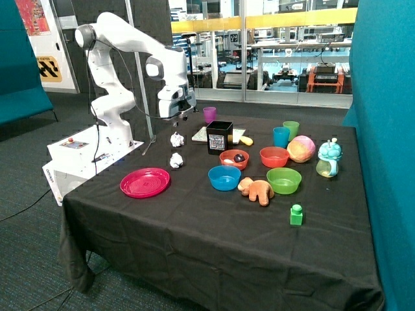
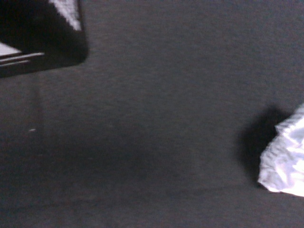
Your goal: Throw away the rubbish paper
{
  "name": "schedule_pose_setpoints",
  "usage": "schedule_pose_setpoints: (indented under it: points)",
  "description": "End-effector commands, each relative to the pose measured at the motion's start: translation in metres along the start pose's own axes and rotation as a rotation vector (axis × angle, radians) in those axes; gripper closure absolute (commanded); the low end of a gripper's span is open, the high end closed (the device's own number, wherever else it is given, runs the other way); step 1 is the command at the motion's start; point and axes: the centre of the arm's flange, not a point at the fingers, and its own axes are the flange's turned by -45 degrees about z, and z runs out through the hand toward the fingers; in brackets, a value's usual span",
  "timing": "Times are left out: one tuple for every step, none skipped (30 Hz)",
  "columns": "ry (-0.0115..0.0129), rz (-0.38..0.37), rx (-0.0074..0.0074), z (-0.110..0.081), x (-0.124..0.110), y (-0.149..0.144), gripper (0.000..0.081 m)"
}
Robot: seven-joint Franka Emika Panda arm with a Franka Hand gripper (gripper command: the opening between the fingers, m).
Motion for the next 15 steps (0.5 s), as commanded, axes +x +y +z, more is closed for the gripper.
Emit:
schedule_pose_setpoints:
  points:
    - [-0.0015, 0.056, -0.0013, 0.010, -0.003, 0.027, 0.0149]
    - [-0.0015, 0.049, -0.0013, 0.013, -0.003, 0.028, 0.0137]
    - [-0.0015, 0.046, -0.0013, 0.017, -0.004, 0.029, 0.0127]
    - [-0.0015, 0.035, -0.0013, 0.021, -0.004, 0.029, 0.0118]
    - [-0.0015, 0.018, -0.0013, 0.024, -0.004, 0.030, 0.0111]
    - [-0.0015, 0.030, -0.0013, 0.026, -0.004, 0.030, 0.0108]
    - [-0.0015, 0.024, -0.0013, 0.029, -0.004, 0.030, 0.0103]
    - [-0.0015, 0.024, -0.0013, 0.030, -0.004, 0.031, 0.0100]
    - [-0.0015, 0.023, -0.0013, 0.034, -0.004, 0.032, 0.0093]
    - [-0.0015, 0.023, -0.0013, 0.037, -0.004, 0.034, 0.0089]
    - [-0.0015, 0.021, -0.0013, 0.039, -0.004, 0.035, 0.0086]
    - [-0.0015, 0.022, -0.0013, 0.042, -0.003, 0.038, 0.0076]
    - [-0.0015, 0.023, -0.0013, 0.043, -0.002, 0.039, 0.0071]
    - [-0.0015, 0.023, -0.0013, 0.044, -0.002, 0.040, 0.0069]
    - [-0.0015, 0.024, -0.0013, 0.045, -0.002, 0.041, 0.0068]
